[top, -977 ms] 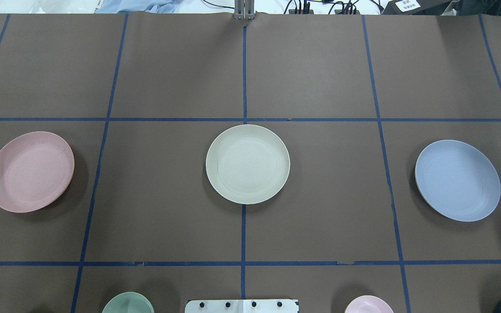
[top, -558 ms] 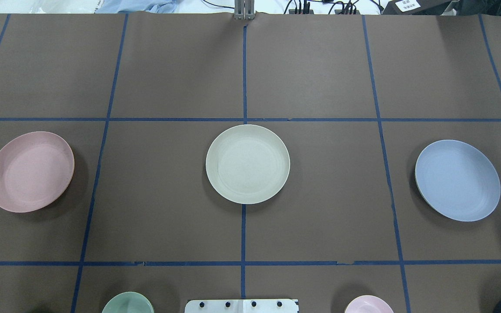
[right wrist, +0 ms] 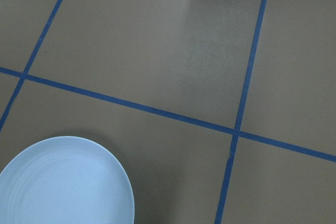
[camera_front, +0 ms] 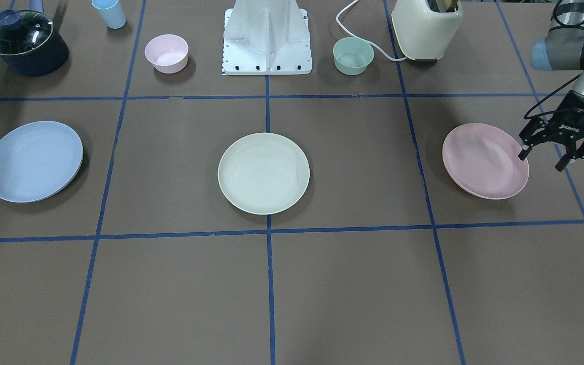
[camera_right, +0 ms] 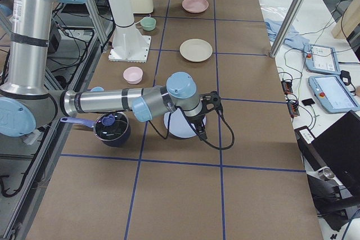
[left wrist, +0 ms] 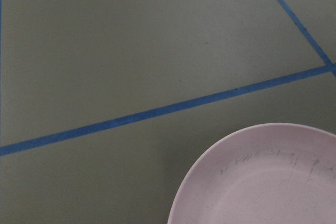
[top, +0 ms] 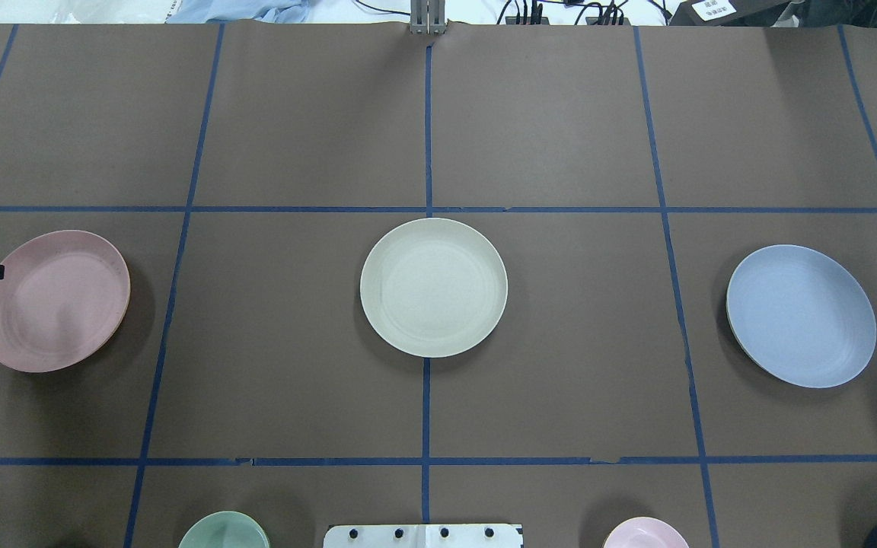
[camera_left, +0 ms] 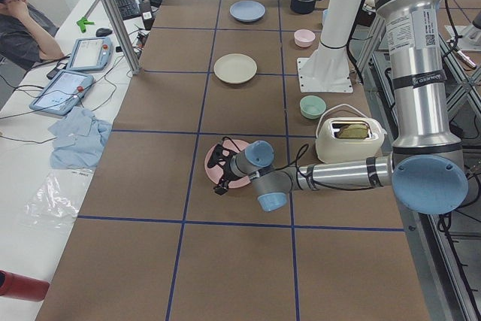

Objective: Stack three plates with pink and blue
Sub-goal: 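Grasp the pink plate's rim with the left gripper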

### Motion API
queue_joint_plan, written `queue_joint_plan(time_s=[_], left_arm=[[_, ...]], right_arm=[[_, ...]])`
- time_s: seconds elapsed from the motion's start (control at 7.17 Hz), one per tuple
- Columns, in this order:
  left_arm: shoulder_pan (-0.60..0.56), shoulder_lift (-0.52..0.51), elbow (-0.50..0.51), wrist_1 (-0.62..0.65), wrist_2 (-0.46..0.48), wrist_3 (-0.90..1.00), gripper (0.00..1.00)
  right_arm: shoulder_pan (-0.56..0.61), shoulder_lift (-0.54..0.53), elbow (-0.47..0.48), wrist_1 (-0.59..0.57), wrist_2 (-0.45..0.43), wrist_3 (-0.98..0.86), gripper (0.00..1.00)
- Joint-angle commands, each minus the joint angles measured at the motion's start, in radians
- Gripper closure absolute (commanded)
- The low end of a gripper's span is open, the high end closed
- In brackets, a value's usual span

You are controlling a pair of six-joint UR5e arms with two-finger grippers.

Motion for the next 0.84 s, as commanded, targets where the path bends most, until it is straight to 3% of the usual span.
queue_joint_plan(time_s=[0.0,0.28,0.56,0.7], left_arm=[[0.065,0.002,0.024,-0.007,0.063,-0.059,0.22],[0.085,0.002,0.026,-0.006,0.063,-0.056,1.00],[0.085,0.000,0.009,-0.006,0.054,-0.047,1.00],[0.081,0.002,-0.052,0.010,0.010,-0.043,1.00]], right_arm=[[0.001,0.000,0.000,0.000,0.000,0.000,0.00],[0.001,0.000,0.000,0.000,0.000,0.000,0.00],[0.001,0.000,0.000,0.000,0.000,0.000,0.00],[0.001,0.000,0.000,0.000,0.002,0.000,0.00]])
